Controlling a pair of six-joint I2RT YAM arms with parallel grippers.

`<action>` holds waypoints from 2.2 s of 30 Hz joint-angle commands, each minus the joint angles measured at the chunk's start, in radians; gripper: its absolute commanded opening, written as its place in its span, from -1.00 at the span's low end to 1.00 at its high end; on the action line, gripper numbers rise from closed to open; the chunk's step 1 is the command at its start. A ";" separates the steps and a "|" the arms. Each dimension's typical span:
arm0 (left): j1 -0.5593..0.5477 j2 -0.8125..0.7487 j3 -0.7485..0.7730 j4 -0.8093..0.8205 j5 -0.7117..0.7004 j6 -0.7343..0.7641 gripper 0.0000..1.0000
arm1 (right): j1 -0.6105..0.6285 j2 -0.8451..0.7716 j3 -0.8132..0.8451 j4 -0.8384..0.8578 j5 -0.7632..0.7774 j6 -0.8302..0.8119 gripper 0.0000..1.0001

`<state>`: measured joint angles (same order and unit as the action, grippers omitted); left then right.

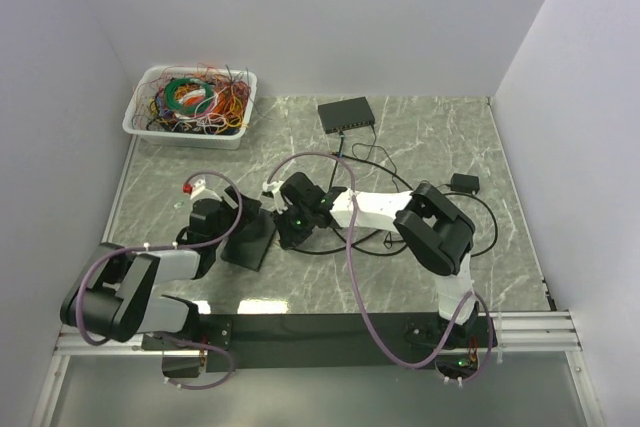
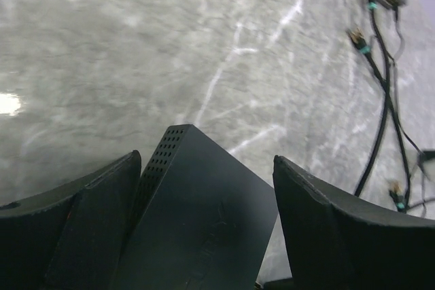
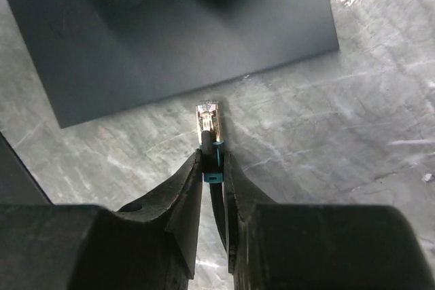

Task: Insert the plug into the switch port

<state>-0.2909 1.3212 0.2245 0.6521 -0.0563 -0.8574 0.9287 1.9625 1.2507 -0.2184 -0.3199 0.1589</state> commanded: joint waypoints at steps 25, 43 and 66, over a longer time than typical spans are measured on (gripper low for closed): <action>-0.004 0.136 -0.028 0.221 0.116 -0.014 0.56 | -0.001 -0.097 0.009 -0.052 0.033 0.047 -1.00; -0.004 0.171 -0.039 0.250 0.113 -0.031 0.54 | 0.032 -0.053 0.023 -0.081 0.096 0.080 -1.00; -0.004 0.210 -0.045 0.277 0.112 -0.046 0.52 | 0.047 -0.036 0.088 -0.130 0.119 0.108 -1.00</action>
<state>-0.2859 1.5105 0.2001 0.9531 0.0509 -0.8864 0.9600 1.9675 1.2961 -0.3340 -0.2100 0.2466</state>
